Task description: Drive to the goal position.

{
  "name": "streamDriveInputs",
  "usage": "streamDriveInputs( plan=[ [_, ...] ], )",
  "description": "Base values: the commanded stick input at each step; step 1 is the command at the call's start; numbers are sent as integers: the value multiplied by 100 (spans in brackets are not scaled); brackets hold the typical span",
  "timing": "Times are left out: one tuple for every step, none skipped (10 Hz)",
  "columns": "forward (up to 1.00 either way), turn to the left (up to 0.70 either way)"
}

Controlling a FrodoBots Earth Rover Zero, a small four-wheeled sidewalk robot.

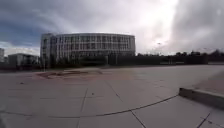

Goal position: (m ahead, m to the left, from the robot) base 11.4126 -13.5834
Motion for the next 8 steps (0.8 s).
streamDriveInputs(
  plan=[
    [5, 0],
    [4, 0],
    [4, 0],
    [4, 0],
    [4, 0],
    [4, 0],
    [4, 0],
    [4, 0]
  ],
)
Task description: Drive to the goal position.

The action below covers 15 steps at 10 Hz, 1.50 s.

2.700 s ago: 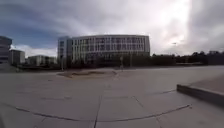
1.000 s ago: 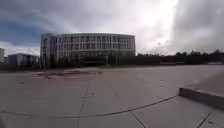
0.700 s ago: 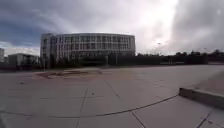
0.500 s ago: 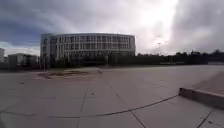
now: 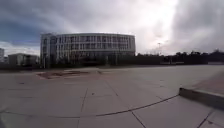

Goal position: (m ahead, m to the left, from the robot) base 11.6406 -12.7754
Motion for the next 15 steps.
streamDriveInputs(
  plan=[
    [4, 0],
    [4, 0],
    [4, 0],
    [5, 0],
    [4, 0],
    [4, 0],
    [5, 0],
    [4, 0],
    [5, 0],
    [5, 0],
    [5, 0],
    [5, 0],
    [5, 0],
    [4, 0],
    [4, 0]
  ],
)
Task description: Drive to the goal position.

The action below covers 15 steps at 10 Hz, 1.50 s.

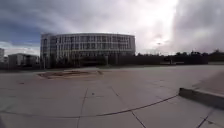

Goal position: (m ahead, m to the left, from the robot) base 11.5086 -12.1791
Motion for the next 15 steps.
streamDriveInputs(
  plan=[
    [4, 0],
    [5, 0],
    [4, 0],
    [5, 0],
    [4, 0],
    [4, 0],
    [5, 0],
    [5, 0],
    [5, 0],
    [5, 0],
    [4, 0],
    [2, 0],
    [0, 0],
    [-3, 0],
    [-16, 0]
  ],
)
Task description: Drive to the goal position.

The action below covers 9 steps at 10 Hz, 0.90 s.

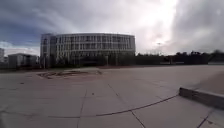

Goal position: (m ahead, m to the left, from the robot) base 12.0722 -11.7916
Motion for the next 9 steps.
streamDriveInputs(
  plan=[
    [-34, 0],
    [-53, 0],
    [-70, 0],
    [-24, 0],
    [14, 0],
    [34, 0],
    [55, 0],
    [70, 0],
    [70, 0]
  ],
)
